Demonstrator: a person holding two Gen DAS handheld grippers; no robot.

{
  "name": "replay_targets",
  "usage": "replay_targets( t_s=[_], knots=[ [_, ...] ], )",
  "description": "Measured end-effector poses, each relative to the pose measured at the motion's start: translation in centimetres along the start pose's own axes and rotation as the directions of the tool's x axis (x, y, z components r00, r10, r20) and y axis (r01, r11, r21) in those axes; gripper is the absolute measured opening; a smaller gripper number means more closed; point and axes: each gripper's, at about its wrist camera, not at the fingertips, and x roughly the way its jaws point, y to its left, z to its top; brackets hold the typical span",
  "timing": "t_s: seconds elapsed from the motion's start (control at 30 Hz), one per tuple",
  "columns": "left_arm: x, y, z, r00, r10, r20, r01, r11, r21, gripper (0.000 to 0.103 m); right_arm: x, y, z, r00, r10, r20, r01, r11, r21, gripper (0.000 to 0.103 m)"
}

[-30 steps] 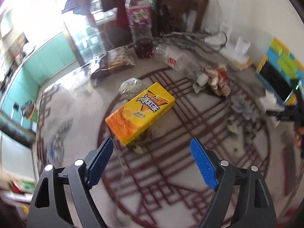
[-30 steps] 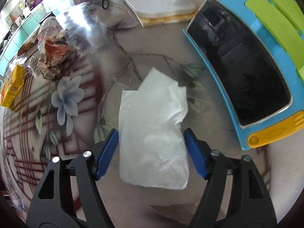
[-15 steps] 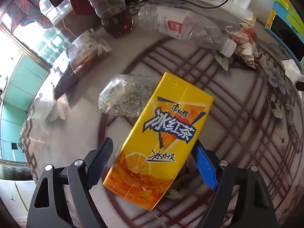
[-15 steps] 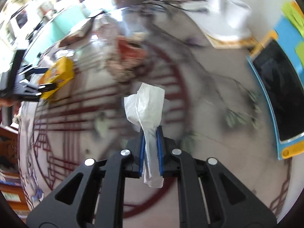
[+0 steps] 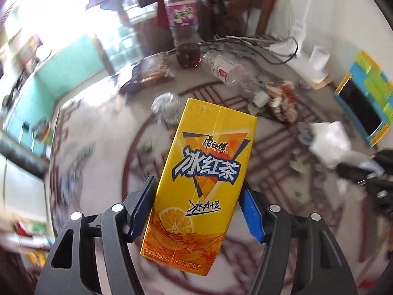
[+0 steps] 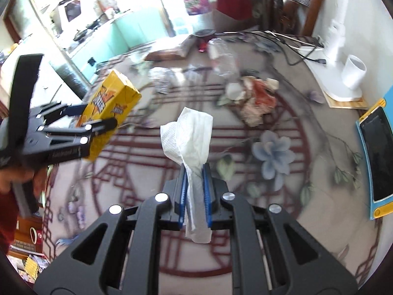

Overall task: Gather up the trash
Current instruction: 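Carry the tissue and tea carton over the red bucket and open both grippers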

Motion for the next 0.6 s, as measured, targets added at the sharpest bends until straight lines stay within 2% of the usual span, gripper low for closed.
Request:
replay_targets(
  t_s=[0.07,0.23,0.3,0.6],
  knots=[
    [-2.0,0.1,-1.6,1.000,-0.020,0.005,0.020,0.998,-0.054,0.062,-0.7,1.1,-0.5,1.000,0.014,0.004,-0.014,1.000,-0.011,0.012],
    [-6.1,-1.1,-4.8,0.997,0.057,0.042,-0.054,0.996,-0.066,0.062,-3.2,2.7,-2.3,0.998,0.048,0.029,-0.047,0.999,-0.018,0.012],
    [-7.6,-1.0,-5.7,0.997,0.057,0.054,-0.052,0.994,-0.092,0.062,-4.0,3.1,-2.9,0.998,0.053,0.039,-0.052,0.998,-0.017,0.012],
    [-11.8,0.2,-9.2,0.992,0.098,0.085,-0.083,0.982,-0.170,0.063,-6.2,5.3,-4.4,0.996,0.071,0.062,-0.070,0.997,-0.026,0.013]
  ],
)
